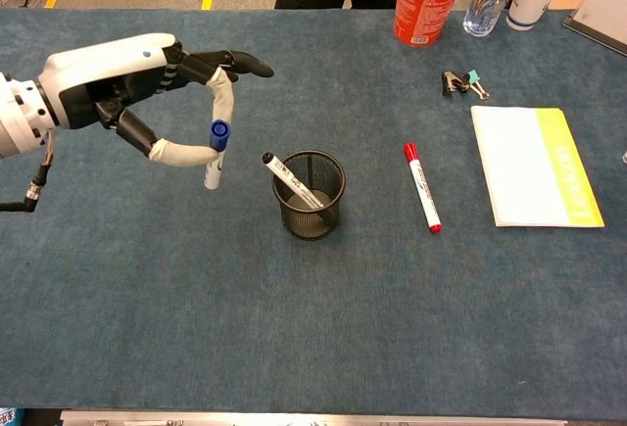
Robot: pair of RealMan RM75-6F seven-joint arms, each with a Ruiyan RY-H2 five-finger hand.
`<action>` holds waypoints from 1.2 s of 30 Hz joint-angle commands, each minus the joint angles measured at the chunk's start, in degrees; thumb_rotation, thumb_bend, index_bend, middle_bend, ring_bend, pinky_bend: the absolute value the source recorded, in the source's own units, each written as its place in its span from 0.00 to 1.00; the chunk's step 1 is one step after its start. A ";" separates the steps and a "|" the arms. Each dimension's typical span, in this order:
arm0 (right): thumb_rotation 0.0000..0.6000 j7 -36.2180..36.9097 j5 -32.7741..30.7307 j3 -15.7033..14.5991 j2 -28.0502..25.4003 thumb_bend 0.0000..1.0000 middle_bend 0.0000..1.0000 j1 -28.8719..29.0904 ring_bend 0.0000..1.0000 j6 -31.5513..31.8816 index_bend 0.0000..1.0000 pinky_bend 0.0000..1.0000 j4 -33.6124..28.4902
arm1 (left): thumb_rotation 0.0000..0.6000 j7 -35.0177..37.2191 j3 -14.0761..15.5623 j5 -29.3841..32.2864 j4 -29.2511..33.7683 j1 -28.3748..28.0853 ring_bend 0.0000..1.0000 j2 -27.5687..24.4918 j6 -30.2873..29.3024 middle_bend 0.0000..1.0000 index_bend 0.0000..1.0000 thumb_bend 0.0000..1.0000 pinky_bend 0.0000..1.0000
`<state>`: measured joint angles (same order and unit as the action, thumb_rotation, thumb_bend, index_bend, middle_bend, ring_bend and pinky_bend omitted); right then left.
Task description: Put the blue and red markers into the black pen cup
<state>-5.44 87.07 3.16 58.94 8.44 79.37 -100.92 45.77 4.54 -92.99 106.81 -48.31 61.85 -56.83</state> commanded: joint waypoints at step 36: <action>1.00 2.04 -1.46 1.60 0.47 0.14 0.37 1.32 0.29 0.35 0.47 0.26 0.77 | 1.00 -12.32 -14.62 26.25 1.39 -4.05 0.00 15.37 10.70 0.09 0.67 0.26 0.00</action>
<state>-3.39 85.61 4.77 59.40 9.76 79.72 -100.15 33.98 -9.71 -67.39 108.78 -52.29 76.51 -46.29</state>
